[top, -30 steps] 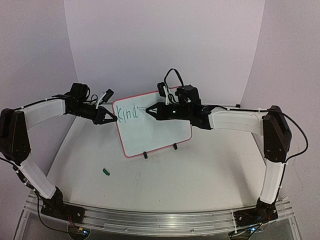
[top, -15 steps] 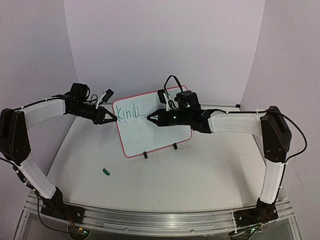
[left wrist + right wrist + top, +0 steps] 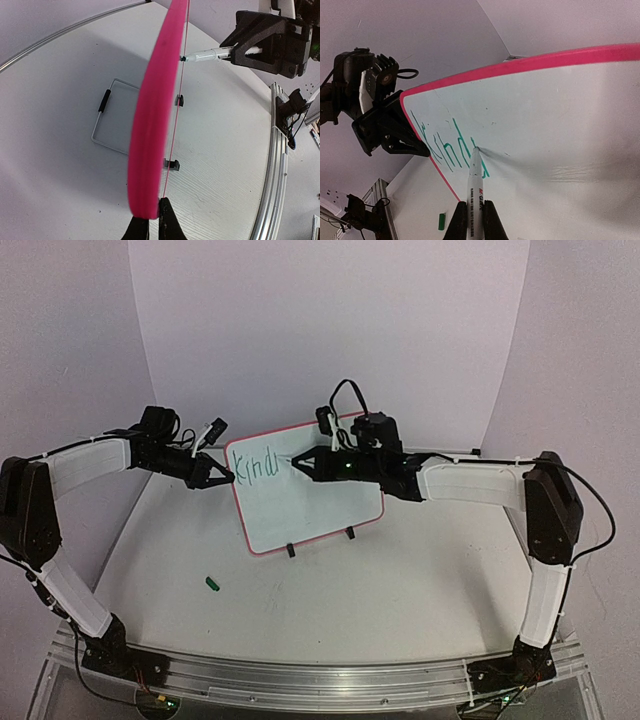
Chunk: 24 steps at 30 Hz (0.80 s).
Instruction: Write a sentence on the whiteboard
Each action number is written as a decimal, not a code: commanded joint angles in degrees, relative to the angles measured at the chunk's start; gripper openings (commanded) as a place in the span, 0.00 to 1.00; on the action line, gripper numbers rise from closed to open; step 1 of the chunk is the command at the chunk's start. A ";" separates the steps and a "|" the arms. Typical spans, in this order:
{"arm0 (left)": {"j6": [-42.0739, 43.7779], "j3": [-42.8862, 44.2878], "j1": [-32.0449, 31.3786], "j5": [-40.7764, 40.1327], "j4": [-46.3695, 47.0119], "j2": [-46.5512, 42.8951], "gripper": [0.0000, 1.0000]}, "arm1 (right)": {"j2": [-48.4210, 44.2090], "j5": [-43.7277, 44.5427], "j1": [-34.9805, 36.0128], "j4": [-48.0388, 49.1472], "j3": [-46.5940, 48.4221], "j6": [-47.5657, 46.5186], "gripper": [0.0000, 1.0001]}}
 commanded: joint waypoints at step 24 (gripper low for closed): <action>1.78 1.04 -0.14 -3.36 -2.62 0.32 0.00 | -3.78 4.50 -1.43 2.75 -4.22 0.91 0.00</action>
